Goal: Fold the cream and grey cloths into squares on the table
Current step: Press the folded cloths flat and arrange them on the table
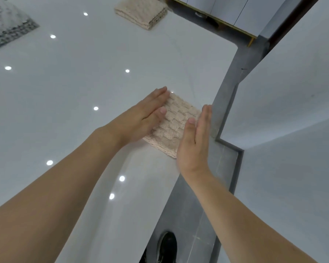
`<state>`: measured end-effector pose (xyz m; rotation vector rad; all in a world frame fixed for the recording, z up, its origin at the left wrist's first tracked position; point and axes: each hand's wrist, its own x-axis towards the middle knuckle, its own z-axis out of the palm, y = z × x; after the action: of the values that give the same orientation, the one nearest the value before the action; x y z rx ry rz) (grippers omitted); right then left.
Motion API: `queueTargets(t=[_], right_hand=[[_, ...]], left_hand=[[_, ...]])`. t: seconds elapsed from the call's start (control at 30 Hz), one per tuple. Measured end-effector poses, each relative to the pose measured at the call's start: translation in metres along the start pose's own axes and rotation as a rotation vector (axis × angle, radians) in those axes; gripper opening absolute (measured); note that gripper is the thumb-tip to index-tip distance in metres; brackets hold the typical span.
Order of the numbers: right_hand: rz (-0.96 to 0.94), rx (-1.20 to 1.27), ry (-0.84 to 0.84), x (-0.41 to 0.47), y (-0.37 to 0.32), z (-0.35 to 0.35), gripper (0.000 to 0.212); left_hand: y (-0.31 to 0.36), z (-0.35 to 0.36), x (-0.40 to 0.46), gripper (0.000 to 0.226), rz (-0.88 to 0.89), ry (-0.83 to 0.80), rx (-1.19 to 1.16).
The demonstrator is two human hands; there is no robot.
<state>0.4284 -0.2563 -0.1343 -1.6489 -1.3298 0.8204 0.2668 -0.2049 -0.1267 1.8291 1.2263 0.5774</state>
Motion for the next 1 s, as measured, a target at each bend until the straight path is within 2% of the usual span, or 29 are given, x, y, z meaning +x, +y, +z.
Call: queueTargets(t=[0.13,0.37,0.63,0.8,1.0], right_hand=[[-0.011,-0.045,0.001,0.009,-0.001,0.006,0.055],[-0.052,-0.187,-0.005,0.013,0.012,0.008,0.058],[-0.052,-0.278,-0.035,0.011,0.026,0.007,0.062],[-0.085,-0.441,-0.064,0.010,0.030,0.003,0.063],[-0.080,-0.670,-0.186,0.013,0.038,-0.012,0.073]], left_hand=[[-0.001,-0.001,0.010,0.051,0.009,0.002,0.035],[-0.012,0.006,0.020,0.054,0.074,0.008,0.291],[-0.016,0.008,0.022,0.055,0.092,0.038,0.390],[-0.018,0.008,0.022,0.058,0.106,0.027,0.455],[-0.025,0.000,0.017,0.064,0.084,0.015,0.586]])
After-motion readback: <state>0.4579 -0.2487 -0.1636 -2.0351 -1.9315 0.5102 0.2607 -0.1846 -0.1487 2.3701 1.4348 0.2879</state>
